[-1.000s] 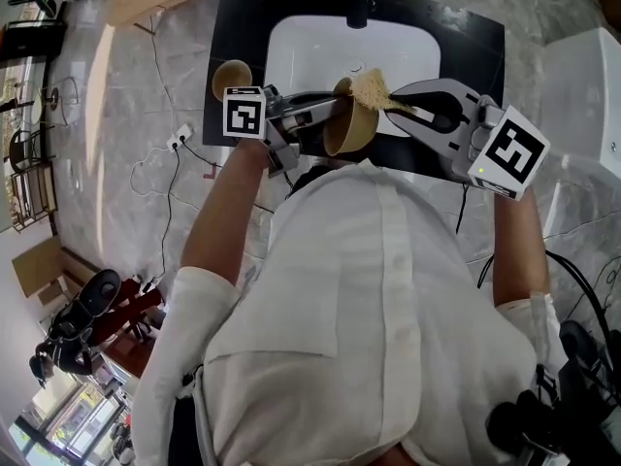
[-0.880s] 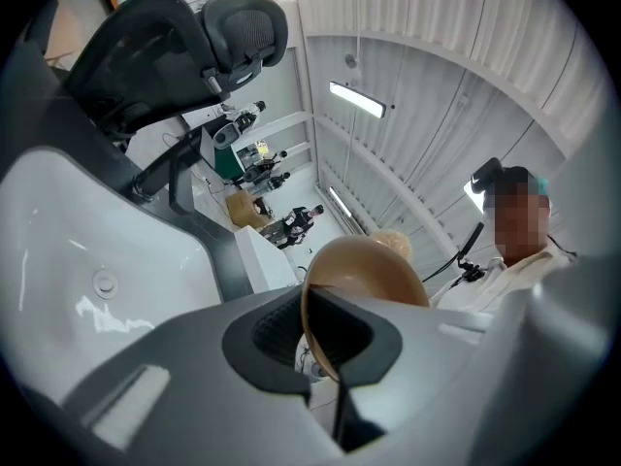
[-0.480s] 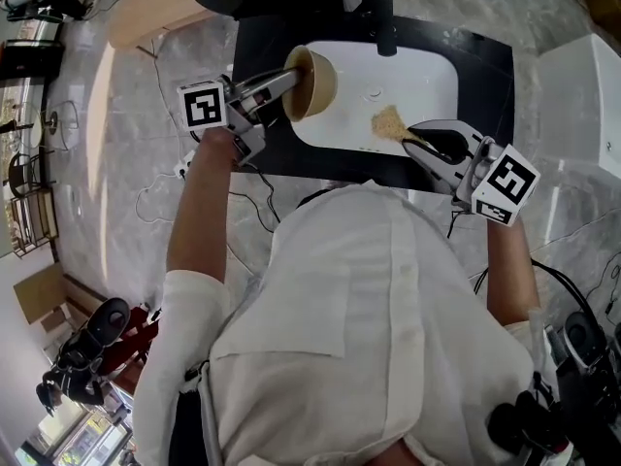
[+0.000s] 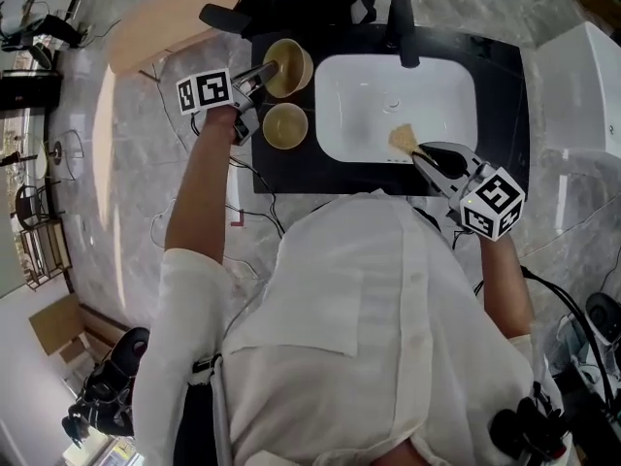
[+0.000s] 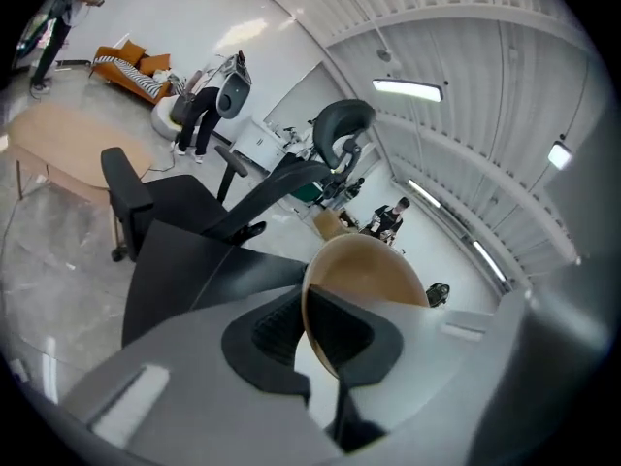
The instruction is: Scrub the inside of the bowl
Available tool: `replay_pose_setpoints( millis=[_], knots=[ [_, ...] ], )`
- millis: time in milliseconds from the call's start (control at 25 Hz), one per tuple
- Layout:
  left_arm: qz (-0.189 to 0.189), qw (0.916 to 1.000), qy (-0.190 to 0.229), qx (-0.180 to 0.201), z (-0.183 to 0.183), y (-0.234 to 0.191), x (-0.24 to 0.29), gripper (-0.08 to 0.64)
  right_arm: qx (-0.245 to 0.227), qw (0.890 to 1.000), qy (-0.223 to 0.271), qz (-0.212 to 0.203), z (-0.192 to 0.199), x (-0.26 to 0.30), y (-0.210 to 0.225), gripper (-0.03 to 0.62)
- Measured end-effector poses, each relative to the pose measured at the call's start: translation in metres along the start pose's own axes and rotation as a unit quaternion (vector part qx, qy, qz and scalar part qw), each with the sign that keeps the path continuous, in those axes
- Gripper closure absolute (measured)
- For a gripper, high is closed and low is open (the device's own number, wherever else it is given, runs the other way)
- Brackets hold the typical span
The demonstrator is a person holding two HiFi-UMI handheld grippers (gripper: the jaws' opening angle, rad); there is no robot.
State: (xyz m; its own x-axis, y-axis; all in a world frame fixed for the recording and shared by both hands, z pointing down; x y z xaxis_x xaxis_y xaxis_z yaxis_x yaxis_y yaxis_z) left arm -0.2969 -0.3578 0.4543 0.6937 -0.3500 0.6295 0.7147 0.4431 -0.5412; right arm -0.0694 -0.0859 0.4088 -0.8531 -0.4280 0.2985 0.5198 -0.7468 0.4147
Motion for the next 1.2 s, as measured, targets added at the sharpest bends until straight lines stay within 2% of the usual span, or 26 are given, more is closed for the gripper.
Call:
replay_pose_setpoints(
  millis=[200,320,440,800,1040,1200],
  knots=[
    [-0.079,0.9959,-0.040,0.018,0.009,-0.054,0.030,0.547,0.016,0.999,0.000,0.040,0.006,0.014,-0.010,0.545],
    [-0.108,0.9915,-0.065,0.033,0.014,-0.074,0.052,0.547,0.028,0.997,0.003,0.067,0.011,0.018,-0.017,0.545],
    [-0.137,0.9866,-0.077,0.045,0.018,-0.093,0.066,0.546,0.033,0.996,-0.001,0.078,0.015,0.023,-0.016,0.545],
    [-0.175,0.9755,-0.112,0.073,0.031,-0.116,0.092,0.546,0.049,0.993,-0.005,0.110,0.018,0.027,-0.026,0.545],
    [-0.192,0.9710,-0.117,0.080,0.034,-0.123,0.097,0.542,0.056,0.992,-0.011,0.109,0.020,0.032,-0.027,0.545],
    [-0.194,0.9714,-0.113,0.076,0.034,-0.125,0.096,0.540,0.058,0.993,-0.015,0.103,0.019,0.035,-0.026,0.545]
  ],
)
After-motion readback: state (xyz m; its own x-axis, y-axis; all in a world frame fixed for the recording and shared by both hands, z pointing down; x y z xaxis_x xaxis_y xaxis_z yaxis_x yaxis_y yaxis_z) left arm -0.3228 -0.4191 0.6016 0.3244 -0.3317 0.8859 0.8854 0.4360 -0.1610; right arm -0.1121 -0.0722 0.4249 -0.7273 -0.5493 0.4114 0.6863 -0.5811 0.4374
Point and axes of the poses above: the fingertips, and each gripper's own axes: x forward along the fingers, y to its right, z out of its underside, the point moved 3 cm from there along -x, backward along the fingers, and after that the axes turned 15 degrees about -z, right-handed, at the moved point
